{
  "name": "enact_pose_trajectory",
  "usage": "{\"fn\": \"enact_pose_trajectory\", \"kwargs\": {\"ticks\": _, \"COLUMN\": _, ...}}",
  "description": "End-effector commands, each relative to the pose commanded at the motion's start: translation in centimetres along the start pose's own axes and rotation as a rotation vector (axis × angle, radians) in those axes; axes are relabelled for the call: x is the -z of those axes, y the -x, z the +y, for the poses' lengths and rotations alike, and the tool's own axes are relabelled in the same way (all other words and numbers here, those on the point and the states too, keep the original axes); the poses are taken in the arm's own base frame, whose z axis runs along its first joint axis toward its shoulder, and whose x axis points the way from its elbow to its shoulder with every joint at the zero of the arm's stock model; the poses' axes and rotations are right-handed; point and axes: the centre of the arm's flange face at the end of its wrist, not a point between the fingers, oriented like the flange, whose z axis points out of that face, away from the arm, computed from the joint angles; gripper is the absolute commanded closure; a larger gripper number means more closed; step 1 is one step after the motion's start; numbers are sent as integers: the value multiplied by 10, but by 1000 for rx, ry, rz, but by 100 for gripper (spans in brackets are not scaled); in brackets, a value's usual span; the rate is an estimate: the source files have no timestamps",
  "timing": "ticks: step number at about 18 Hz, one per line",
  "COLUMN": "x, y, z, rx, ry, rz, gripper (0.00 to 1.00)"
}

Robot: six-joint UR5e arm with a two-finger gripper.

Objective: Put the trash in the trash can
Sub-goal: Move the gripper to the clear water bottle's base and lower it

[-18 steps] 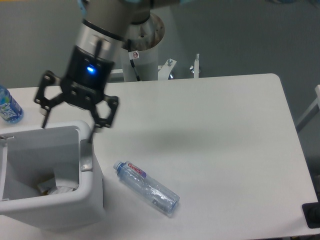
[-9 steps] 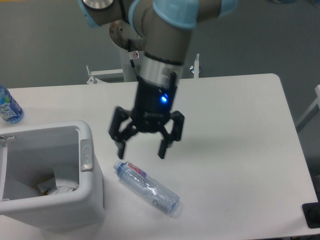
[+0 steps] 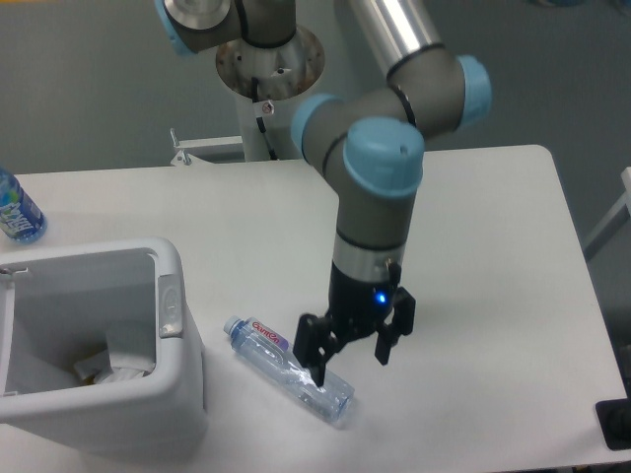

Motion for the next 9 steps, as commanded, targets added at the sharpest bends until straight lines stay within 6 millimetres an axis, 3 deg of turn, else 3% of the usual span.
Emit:
{"fn": "enact_pose_trajectory", "kwargs": {"ticks": 4, "x": -42, "y": 9, "z": 2, "rx": 6, "ry": 43, "rz": -28, "gripper": 0}}
{"fn": "enact_pose_trajectory", "kwargs": {"ticks": 9, "x": -65, "y": 6, "z": 7, "rx": 1, "ry": 70, "rz": -68, "gripper": 0}}
